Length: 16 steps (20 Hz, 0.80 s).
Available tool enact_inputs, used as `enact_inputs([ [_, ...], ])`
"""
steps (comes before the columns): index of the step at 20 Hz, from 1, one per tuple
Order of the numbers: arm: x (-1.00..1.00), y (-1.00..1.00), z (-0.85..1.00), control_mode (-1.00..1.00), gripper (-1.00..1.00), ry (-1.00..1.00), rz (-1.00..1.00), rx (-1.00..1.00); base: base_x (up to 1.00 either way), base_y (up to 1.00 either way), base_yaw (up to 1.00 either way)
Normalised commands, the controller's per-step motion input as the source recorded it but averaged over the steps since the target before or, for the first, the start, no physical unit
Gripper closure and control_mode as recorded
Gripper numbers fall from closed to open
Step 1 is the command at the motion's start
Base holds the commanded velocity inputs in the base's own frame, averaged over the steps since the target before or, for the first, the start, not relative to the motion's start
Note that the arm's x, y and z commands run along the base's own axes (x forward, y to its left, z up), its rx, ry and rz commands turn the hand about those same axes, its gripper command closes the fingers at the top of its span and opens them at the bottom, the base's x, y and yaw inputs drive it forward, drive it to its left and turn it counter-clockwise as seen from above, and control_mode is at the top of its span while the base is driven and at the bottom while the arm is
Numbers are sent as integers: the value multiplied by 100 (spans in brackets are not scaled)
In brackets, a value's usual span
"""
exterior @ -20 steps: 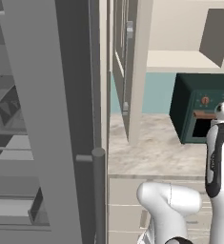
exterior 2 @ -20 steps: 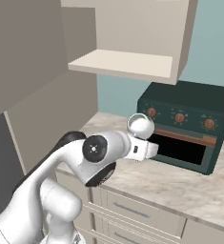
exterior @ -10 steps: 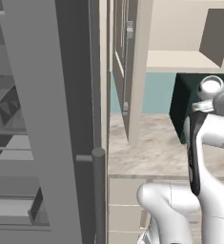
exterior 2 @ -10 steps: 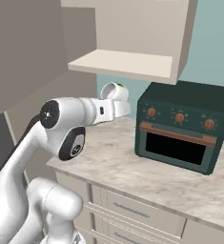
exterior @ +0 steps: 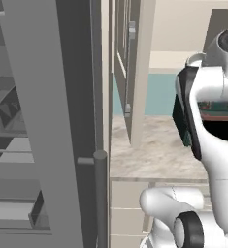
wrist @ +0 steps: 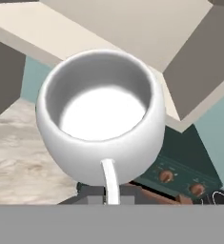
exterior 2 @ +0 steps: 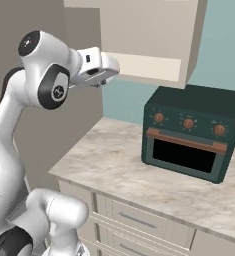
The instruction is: Move the mug from next to the sink to the open cabinet. Then, move the bowl with the potato to the fridge to clear the area for faucet cleaning.
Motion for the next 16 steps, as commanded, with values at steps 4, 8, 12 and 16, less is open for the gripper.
enact_inputs([
  [4, -23, -26, 19, -100, 100, -5, 11, 28, 0, 0, 0],
  [8, -7, 0, -8, -100, 100, -14, -1, 33, 0, 0, 0],
  [12, 5, 0, -5, -100, 100, -6, 0, 19, 0, 0, 0],
  [16, 21, 0, 0, -100, 100, 0, -2, 3, 0, 0, 0],
])
